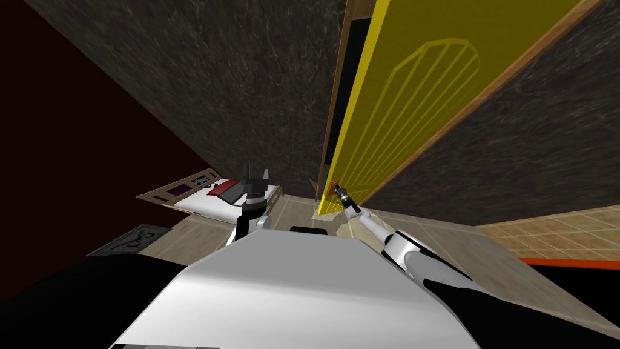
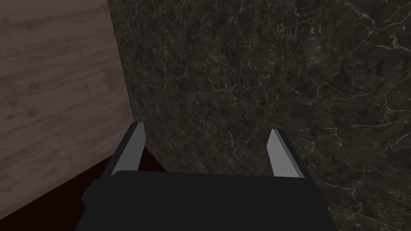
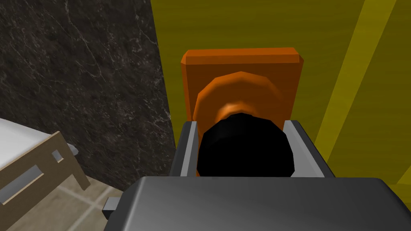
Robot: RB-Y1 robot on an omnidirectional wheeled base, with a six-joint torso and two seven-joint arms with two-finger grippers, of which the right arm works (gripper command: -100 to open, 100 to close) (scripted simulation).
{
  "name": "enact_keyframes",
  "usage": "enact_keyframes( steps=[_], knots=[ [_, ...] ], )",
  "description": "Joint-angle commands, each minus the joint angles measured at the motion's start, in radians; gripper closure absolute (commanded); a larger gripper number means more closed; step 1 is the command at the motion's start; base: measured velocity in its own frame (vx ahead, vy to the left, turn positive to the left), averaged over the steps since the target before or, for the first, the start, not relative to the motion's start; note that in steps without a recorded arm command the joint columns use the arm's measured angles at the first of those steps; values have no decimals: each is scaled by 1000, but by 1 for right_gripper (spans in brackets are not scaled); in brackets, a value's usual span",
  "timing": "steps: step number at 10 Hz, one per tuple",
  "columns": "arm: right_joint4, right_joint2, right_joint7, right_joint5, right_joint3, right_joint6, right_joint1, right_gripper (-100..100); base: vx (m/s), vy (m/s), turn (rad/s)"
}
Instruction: Pull the door open
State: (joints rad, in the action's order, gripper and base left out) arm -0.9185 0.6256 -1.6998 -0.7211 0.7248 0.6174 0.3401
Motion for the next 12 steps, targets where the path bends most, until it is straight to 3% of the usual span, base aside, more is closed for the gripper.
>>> enact_keyframes(
  steps=[1,2,3,4,8,9,10,12],
  knots=[
    [-12,21,-31,5,29,17,1,100,-166,-147,89],
    [-5,11,-17,4,18,10,-1,100,-82,-65,32],
    [-22,41,-46,10,58,38,-6,100,-140,-119,109],
    [-27,49,-53,11,69,46,-7,100,-178,-151,102],
    [-66,123,-117,22,155,111,-13,100,-200,-175,97],
    [-73,135,-127,24,170,122,-14,100,-164,-177,75],
    [-67,124,-118,24,162,112,-14,100,-72,-72,21],
    [-64,149,-154,39,202,152,-11,100,-172,-153,138]
  ],
)
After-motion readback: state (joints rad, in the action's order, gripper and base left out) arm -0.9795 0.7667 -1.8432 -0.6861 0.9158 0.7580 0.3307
